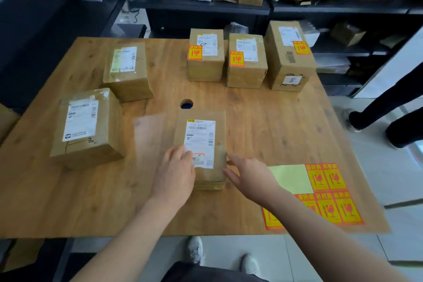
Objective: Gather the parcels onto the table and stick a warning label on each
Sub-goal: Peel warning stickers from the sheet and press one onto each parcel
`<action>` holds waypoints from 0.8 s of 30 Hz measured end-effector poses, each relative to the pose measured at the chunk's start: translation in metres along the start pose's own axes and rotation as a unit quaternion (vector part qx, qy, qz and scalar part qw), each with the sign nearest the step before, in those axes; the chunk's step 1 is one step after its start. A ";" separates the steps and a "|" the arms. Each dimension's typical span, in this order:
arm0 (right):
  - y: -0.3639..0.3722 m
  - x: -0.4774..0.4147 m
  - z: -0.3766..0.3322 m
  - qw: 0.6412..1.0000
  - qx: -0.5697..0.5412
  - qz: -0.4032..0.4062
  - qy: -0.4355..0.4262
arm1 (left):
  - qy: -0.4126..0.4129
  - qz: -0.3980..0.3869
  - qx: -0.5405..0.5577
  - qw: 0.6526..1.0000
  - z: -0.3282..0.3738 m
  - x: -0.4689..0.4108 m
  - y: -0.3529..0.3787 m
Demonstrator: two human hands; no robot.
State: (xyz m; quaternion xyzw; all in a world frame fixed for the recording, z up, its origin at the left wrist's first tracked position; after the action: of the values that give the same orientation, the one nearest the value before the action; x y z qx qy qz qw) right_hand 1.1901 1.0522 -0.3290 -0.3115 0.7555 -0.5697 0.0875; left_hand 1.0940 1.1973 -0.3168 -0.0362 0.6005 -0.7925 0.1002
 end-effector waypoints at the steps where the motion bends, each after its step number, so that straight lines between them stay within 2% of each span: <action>1: -0.002 0.002 0.007 1.000 0.009 -0.001 -0.001 | -0.006 0.004 -0.002 1.000 0.009 -0.001 -0.001; 6: -0.024 0.009 0.077 0.999 0.018 0.004 0.043 | 0.055 0.041 -0.006 0.998 0.085 -0.019 0.003; 9: -0.035 0.014 0.140 0.996 0.009 0.016 0.089 | 0.084 0.035 0.023 0.996 0.131 -0.033 0.023; 14: -0.027 0.023 0.236 0.982 0.050 -0.028 0.177 | 0.050 -0.085 0.053 0.994 0.172 -0.062 0.091; 19: -0.002 0.029 0.270 0.980 0.057 -0.075 0.175 | 0.023 -0.162 0.011 0.987 0.197 -0.088 0.145; 24: 0.009 0.033 0.273 0.988 0.040 -0.052 0.142 | 0.008 -0.145 0.015 0.989 0.215 -0.103 0.165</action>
State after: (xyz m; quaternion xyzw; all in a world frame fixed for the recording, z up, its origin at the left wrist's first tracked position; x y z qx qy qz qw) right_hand 1.2933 0.8146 -0.4215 -0.2625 0.7198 -0.6414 -0.0385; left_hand 1.2524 0.9722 -0.4093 -0.1151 0.5778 -0.8078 -0.0197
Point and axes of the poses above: each hand's wrist, its own x-axis away from the middle knuckle, its own y-axis out of the palm, z = x × y, the point moved 6 cm from there along -x, towards the middle knuckle, and after that the axes turned 14 degrees about y, right-handed, at the moved point
